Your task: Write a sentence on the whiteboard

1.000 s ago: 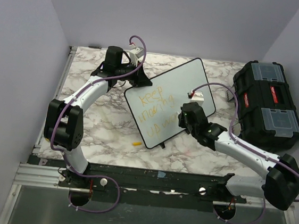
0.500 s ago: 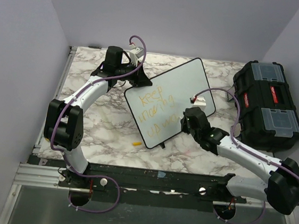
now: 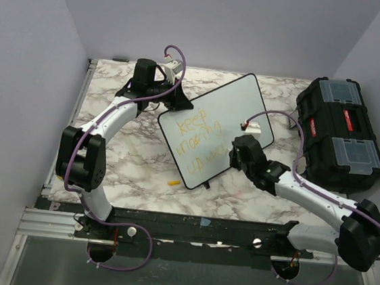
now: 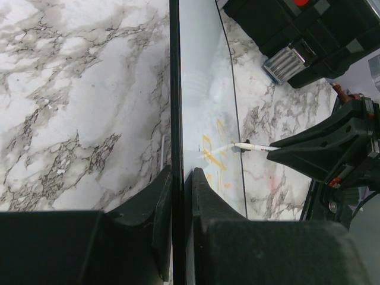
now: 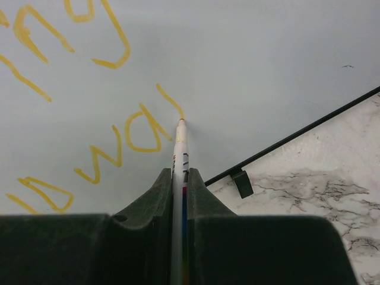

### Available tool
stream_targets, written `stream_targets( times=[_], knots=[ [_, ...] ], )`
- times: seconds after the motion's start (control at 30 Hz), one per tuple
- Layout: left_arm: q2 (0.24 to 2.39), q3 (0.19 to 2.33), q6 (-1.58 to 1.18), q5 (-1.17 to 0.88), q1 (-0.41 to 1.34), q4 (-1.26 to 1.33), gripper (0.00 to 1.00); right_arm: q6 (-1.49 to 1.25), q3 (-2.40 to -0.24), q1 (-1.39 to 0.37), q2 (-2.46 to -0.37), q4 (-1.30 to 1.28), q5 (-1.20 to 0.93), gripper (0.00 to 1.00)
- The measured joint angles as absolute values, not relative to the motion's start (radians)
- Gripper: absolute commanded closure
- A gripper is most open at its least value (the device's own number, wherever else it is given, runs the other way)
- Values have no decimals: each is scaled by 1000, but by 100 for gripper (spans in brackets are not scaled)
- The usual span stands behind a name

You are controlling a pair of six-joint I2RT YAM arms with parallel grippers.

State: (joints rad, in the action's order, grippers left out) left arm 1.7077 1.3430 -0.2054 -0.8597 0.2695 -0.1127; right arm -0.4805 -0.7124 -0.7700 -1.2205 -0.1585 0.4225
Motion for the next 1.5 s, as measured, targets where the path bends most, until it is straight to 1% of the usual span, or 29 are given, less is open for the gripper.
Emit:
stream_targets(
  times=[0.53,1.07,1.27,1.5],
  knots=[
    [1715,1343,-206,-853,269,-113,100,-453,-823,-735,-1298,-158,447,99],
    [1715,1343,-207,-856,270,-113,100,-456,-827,-722,-1283,-169,431,99],
    [1715,1343,-207,-857,270,-112,100,-472,-827,-678,-1259,-173,387,99],
    [1715,1343,-207,-857,270,-112,100,-497,-810,-587,-1205,-168,310,99]
  ],
)
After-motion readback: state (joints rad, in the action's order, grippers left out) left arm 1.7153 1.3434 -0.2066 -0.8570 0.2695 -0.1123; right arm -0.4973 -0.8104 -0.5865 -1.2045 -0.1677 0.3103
